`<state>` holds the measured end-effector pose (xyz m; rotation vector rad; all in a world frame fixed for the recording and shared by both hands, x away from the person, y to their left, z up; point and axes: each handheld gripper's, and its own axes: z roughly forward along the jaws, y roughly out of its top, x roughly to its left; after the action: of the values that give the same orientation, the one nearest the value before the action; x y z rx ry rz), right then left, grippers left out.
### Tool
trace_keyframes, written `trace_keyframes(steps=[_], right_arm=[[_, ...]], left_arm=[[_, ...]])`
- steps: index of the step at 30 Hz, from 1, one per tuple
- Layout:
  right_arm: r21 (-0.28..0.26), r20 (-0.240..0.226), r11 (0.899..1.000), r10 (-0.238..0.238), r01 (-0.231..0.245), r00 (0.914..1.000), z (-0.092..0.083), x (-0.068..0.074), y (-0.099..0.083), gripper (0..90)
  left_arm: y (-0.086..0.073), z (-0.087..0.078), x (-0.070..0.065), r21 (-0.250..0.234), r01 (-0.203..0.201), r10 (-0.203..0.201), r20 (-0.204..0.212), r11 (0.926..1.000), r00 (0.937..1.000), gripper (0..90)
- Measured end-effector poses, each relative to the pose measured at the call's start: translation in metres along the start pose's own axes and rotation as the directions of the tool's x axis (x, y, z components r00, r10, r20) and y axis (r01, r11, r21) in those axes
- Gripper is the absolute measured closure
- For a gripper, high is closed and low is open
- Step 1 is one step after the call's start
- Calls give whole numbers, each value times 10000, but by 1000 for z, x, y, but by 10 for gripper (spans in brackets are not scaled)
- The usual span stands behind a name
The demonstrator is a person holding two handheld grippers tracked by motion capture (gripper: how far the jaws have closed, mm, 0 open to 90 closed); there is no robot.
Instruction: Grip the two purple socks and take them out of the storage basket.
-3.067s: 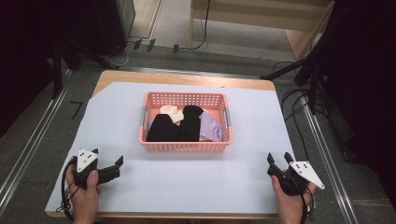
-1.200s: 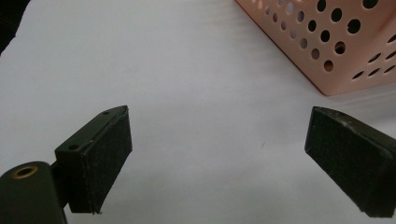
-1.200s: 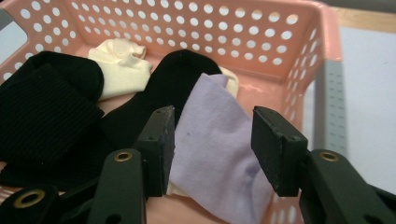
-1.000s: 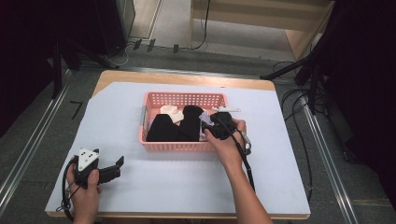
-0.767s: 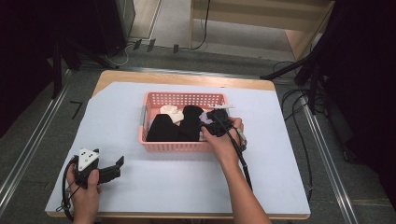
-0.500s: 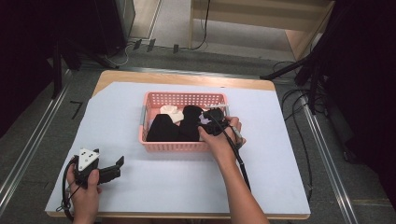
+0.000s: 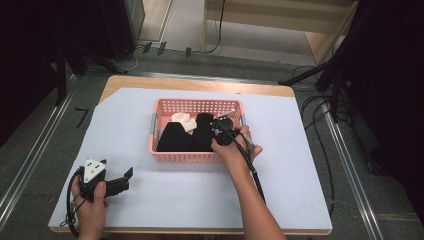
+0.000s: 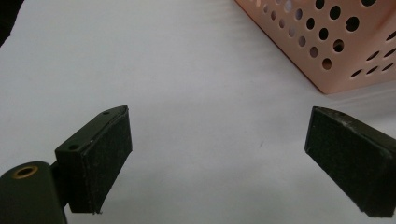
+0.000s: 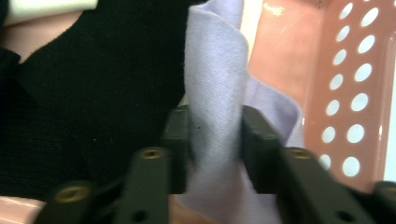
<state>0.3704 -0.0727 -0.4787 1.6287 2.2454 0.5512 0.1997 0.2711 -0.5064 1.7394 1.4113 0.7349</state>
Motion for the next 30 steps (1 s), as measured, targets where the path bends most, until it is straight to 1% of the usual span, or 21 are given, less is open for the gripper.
trace_keyframes(steps=[2,3,4,5,8,9,12,14,15,16,17,19,20,21,23,24,25,27,28,29,30], right_arm=[[-250,-103,9996,130,-133,9999,-1,-2,-1,798],[-704,-431,9971,271,-301,9987,-4,-5,-2,809],[-704,-431,9971,271,-301,9987,-4,-5,-2,809],[-989,-655,9937,462,-526,9968,-7,-7,-3,811],[-1815,-1404,9781,767,-1019,9871,-14,-13,-6,816],[-1988,-1488,9738,813,-1103,9855,-15,-14,-7,816],[-2796,-1600,9527,762,-1192,9842,-20,-20,-10,817],[-3455,-1804,9313,552,-1158,9820,-23,-23,-12,818],[-3947,-1819,9128,340,-1046,9827,-28,-24,-13,817],[-3947,-1819,9128,340,-1046,9827,-28,-24,-13,817],[-4135,-1828,9049,257,-1006,9828,-30,-25,-14,817],[-4692,-2062,8770,54,-1037,9785,-36,-25,-14,817],[-5082,-2080,8553,-82,-1009,9781,-42,-25,-14,817],[-5082,-2080,8553,-82,-1009,9781,-42,-25,-14,817],[-5457,-2134,8313,-156,-1060,9768,-46,-26,-13,817],[-5681,-2135,8162,-229,-1051,9767,-48,-28,-13,817],[-5710,-2140,8138,-199,-1085,9766,-49,-28,-13,816],[-5993,-1972,7946,-291,-970,9799,-50,-31,-13,816],[-6210,-2013,7763,-247,-1081,9792,-51,-33,-14,816],[-6210,-2013,7763,-247,-1081,9792,-51,-33,-14,816],[-6348,-1981,7655,-301,-1049,9797,-51,-34,-14,816]], left_arm=[[0,0,0,4,-3,3,18,10000,10000,82],[0,0,0,1,-5,5,19,10000,10000,82],[0,0,0,1,-17,17,12,10000,10000,82],[0,0,0,-1,-43,43,31,10000,10000,82],[0,0,-1,34,-90,90,6,10000,10000,82],[0,0,-1,38,-106,106,2,9999,9999,82],[0,0,-1,36,-116,116,-9,9999,9999,82],[0,0,-1,43,-125,125,-16,9999,9999,82],[0,0,-1,47,-120,120,-18,9999,9999,82],[0,0,-1,46,-118,118,-19,9999,9999,82],[0,0,-1,50,-140,140,-19,9999,9999,82],[0,0,-1,54,-145,145,-21,9999,9999,82],[0,0,-1,59,-151,151,-27,9999,9999,82],[0,0,-1,64,-167,168,-24,9998,9999,82],[0,0,-1,55,-178,178,-46,9998,9998,82],[0,0,-1,66,-184,185,-53,9998,9998,82],[0,0,-1,64,-180,180,-47,9998,9998,82],[0,0,-1,53,-184,184,-49,9998,9998,82],[0,0,-2,33,-166,167,-94,9999,9998,82],[0,0,-2,34,-170,171,-98,9998,9998,82],[0,0,-2,33,-170,171,-107,9998,9998,82]])
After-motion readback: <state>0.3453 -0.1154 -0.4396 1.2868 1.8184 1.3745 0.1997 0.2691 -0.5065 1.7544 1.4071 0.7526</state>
